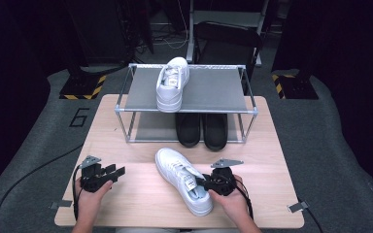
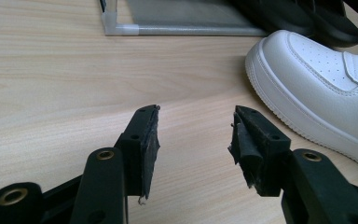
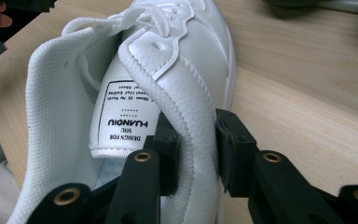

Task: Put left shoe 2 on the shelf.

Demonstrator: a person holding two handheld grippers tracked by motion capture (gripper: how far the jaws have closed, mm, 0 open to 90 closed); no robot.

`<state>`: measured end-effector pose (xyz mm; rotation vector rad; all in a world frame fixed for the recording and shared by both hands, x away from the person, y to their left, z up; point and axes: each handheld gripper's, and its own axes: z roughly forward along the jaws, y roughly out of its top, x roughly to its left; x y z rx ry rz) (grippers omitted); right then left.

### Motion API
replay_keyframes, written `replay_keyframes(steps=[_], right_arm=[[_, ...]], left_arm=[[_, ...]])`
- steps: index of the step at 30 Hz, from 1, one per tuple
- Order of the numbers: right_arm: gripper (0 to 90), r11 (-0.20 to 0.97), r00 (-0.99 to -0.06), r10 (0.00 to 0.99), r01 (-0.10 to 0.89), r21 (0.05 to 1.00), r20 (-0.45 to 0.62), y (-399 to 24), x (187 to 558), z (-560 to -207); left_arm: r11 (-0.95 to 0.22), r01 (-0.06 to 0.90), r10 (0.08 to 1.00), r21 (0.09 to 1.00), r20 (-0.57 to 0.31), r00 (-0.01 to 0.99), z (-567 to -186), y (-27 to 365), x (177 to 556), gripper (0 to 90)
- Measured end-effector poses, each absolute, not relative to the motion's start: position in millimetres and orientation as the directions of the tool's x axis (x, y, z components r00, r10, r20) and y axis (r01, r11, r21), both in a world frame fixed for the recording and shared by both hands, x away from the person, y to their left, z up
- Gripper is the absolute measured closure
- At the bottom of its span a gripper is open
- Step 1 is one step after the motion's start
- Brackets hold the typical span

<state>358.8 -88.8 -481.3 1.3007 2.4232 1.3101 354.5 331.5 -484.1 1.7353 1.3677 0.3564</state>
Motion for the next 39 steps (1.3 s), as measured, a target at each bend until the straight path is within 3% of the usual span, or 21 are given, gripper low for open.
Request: replay_keyframes(steps=[12, 39], right_arm=[[79.6, 0.212, -0.598, 0.751, 0.620, 0.756, 0.280, -88.2, 352.1, -482.1], [80.5, 0.157, -0.562, 0.760, 0.646, 0.747, 0.326, -94.0, 348.5, -477.9]], left_arm=[[-0.009, 0.649, 0.896, 0.761, -0.282, 0.344, -487.5, 336.2, 353.2, 50.3], [-0.005, 0.651, 0.901, 0.759, -0.280, 0.333, -487.4, 338.9, 352.2, 49.9]])
